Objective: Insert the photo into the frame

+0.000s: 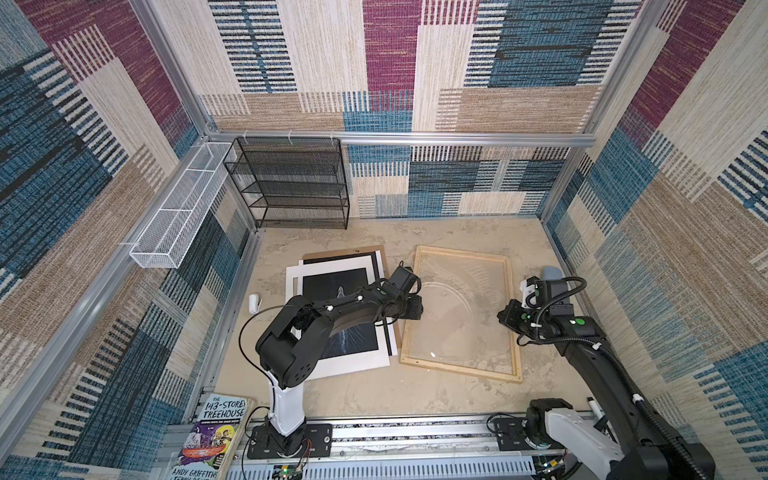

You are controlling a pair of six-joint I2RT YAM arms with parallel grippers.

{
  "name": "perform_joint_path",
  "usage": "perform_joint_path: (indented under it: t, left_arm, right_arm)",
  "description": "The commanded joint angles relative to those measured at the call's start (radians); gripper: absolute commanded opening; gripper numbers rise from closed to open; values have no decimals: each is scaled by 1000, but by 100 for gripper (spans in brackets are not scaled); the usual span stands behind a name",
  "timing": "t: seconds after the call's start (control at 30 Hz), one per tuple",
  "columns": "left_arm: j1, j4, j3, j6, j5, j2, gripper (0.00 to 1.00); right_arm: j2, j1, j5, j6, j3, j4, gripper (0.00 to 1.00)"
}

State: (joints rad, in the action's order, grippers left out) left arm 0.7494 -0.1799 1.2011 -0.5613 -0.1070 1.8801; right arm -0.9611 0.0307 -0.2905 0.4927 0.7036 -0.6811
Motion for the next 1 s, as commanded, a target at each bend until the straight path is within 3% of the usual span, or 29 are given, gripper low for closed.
perform_joint_path:
  t: [0.0,0.17,0.97]
  left_arm:
    - [1,-3,15,28,60,-13,49]
    - [0,-39,27,57,108,-22,49]
    - [-1,-64,72,85,112,37,43]
  right_arm:
    - [-1,9,15,-4,9,-34,0]
    - [-15,12,33,-9,30,-46,0]
    - [-58,26,42,-33,65,-90,0]
